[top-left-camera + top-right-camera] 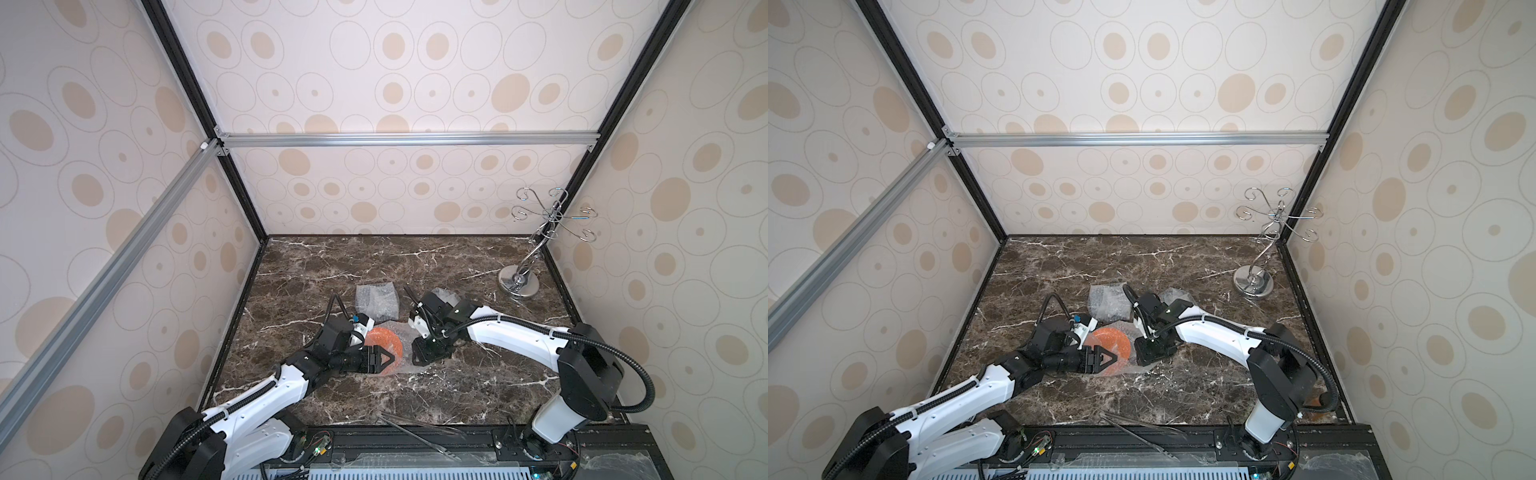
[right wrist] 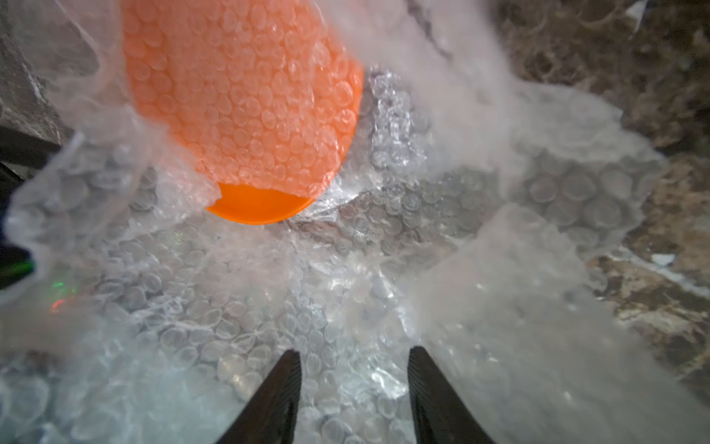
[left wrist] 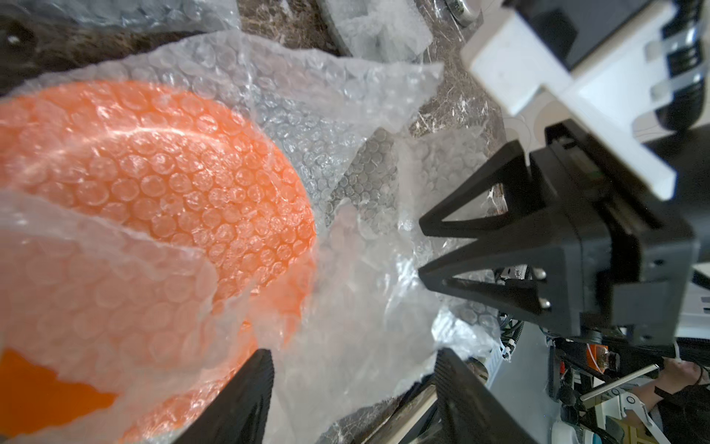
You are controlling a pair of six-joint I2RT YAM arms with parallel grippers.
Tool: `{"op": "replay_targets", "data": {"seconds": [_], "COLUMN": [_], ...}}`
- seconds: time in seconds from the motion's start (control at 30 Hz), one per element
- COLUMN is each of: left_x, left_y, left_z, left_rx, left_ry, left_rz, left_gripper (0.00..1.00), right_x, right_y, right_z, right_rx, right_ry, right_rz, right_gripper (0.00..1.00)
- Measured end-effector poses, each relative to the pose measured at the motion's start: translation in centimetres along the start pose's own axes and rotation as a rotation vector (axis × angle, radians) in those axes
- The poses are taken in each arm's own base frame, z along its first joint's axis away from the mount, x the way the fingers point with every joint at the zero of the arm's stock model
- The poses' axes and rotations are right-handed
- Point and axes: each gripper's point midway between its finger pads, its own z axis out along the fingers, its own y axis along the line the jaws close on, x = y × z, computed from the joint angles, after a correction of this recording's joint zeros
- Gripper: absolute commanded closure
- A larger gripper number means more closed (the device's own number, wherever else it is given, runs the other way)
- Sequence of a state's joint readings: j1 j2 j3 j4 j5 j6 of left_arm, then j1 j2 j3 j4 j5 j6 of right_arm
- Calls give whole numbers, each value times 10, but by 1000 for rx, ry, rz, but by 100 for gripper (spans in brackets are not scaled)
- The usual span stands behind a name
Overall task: Unpack dinner plates from bubble wrap
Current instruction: Unwrap the bubble wrap at the center of the board.
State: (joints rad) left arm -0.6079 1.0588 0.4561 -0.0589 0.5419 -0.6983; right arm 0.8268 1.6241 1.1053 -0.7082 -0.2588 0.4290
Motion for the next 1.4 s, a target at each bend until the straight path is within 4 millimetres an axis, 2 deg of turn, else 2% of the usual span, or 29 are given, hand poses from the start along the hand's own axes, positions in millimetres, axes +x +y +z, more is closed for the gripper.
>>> {"op": "replay_targets", "data": {"seconds": [0.2, 0.33, 0.5, 0.67, 0.77, 1.03, 1.4], "left_x": [-7, -15, -19, -18, -15, -11, -5], "left_y": [1, -3, -3, 2, 6, 10, 3], "left_z": [6, 8, 11, 16, 19, 20, 14], "left_rx": [-16, -11, -12, -20, -21, -8, 43], "left_ry": [0, -9, -13, -13, -13, -29, -68], "left_rz": [-5, 0, 2, -4, -16, -51, -84], "left_gripper": [31, 31, 31, 31, 31, 31, 31], "right_x": [31, 41, 42, 37, 30, -5, -58], "right_y": [-13, -20, -26, -28, -24, -8, -16], "right_z": [24, 34, 37, 32, 24, 2, -1], "right_rx": [33, 54, 79, 94, 97, 56, 40], "right_ry": [54, 64, 50, 22, -2, -91, -131], "right_rz": [29, 41, 48, 42, 38, 28, 76], "right_gripper": [52, 52, 52, 51, 50, 50, 50]}}
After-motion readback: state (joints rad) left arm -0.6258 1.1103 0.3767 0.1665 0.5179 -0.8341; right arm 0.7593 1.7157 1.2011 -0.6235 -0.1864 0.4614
